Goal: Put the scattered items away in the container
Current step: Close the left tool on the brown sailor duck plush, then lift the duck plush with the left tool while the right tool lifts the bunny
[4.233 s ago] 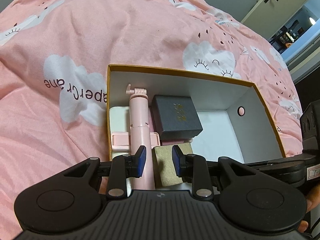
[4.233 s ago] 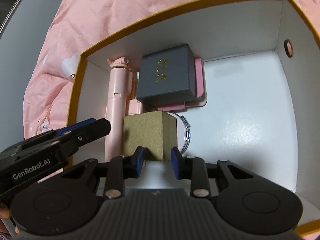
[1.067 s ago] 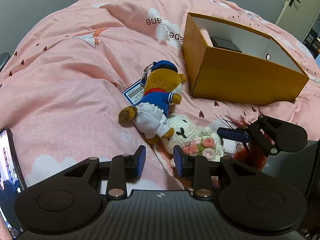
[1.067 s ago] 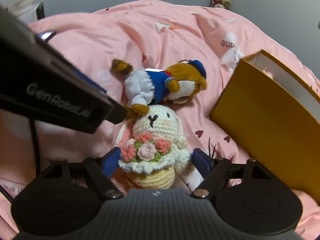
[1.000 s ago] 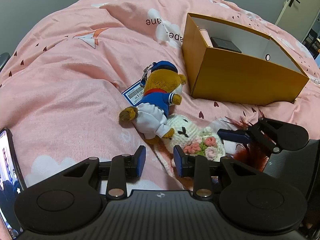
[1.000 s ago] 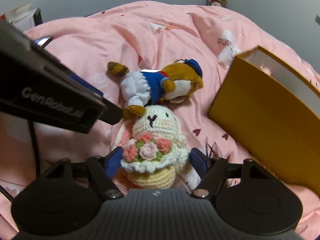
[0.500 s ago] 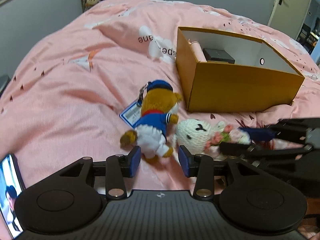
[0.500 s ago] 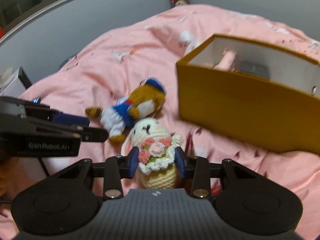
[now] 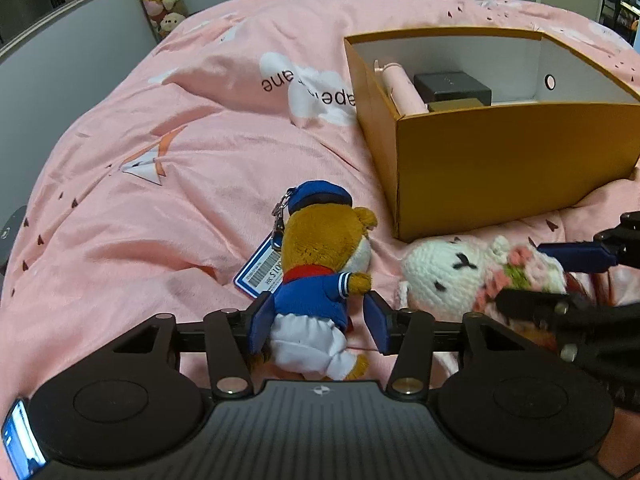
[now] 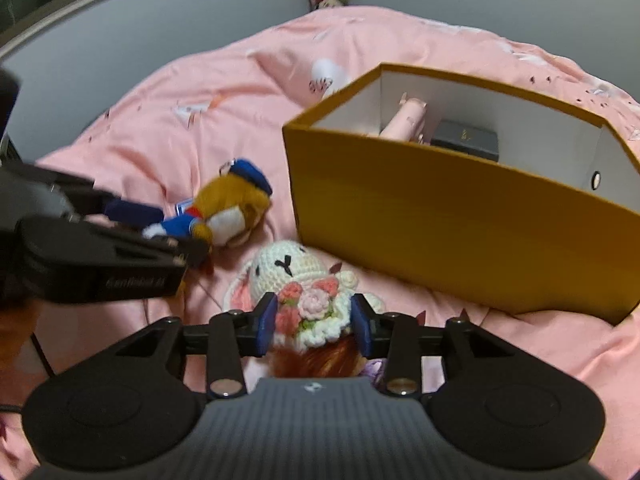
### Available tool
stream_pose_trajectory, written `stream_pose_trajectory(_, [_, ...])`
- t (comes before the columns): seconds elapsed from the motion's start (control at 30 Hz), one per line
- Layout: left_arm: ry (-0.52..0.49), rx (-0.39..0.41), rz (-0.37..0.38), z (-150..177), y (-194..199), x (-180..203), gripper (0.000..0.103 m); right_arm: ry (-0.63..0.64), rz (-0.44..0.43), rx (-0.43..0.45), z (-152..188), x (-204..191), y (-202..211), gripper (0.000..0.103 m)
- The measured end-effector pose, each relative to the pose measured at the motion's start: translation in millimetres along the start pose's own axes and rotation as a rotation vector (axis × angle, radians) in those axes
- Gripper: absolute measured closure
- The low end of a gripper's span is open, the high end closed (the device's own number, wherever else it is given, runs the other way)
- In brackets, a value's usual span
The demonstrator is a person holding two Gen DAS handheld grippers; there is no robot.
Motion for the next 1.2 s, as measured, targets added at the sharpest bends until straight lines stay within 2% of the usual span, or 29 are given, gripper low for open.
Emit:
stream_pose_trajectory(0.13, [-0.011,-0.008,0.002,-2,-10,2,0.043,0.009,-0.016,-0.031,0,3,-13,0.052])
stream_pose_trajectory(0.2, [-0.012,-0.013,0.015,-3,-17,2,0.043,0.033,0.007,-0.044,0,4,-19,0.052])
stream_pose_trajectory(0.27, [0.001,-0.023,0.035,-3,-24,-1,0.043,0.04,-0.007,-0.05,-1,5,-23,0.051])
stream_pose_trajectory(0.33, [0.021,-0.035,0.056,-5,-29,-3,0.043,0.052,-0.023,-0.058,-2,6,-27,0.039])
stream_pose_trajectory(0.4, [0.04,-0.048,0.074,-6,-35,-5,0.043,0.071,-0.023,-0.079,0,7,-32,0.035])
stream_pose_trajectory(0.6, [0.046,-0.063,0.075,-7,-46,-2,0.042,0.088,-0.034,-0.081,0,11,-39,0.035])
stream_pose_trajectory(0.7, [0.046,-0.066,0.073,-6,-49,-3,0.043,0.083,-0.038,-0.094,0,16,-43,0.029])
stream_pose_trajectory(0.77, [0.053,-0.065,0.078,-5,-50,-4,0.043,0.076,-0.044,-0.096,-1,19,-43,0.029])
stream_pose_trajectory(1.07, [0.063,-0.062,0.091,-5,-49,-7,0.044,0.002,-0.109,-0.106,1,35,-24,0.028])
stream_pose_trajectory(1.2, [0.063,-0.062,0.091,-5,-48,-6,0.044,0.052,-0.137,-0.14,4,36,-15,0.028])
Point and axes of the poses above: each gripper's, at about its wrist camera, not at the fingertips, and y roughly against the way its jaws point, x to its right, z to its underside, the point moved 2 cm from there along -y, roughly the way its jaws point, and after that the axes turned 15 degrees about -z, right-handed, at the moved point
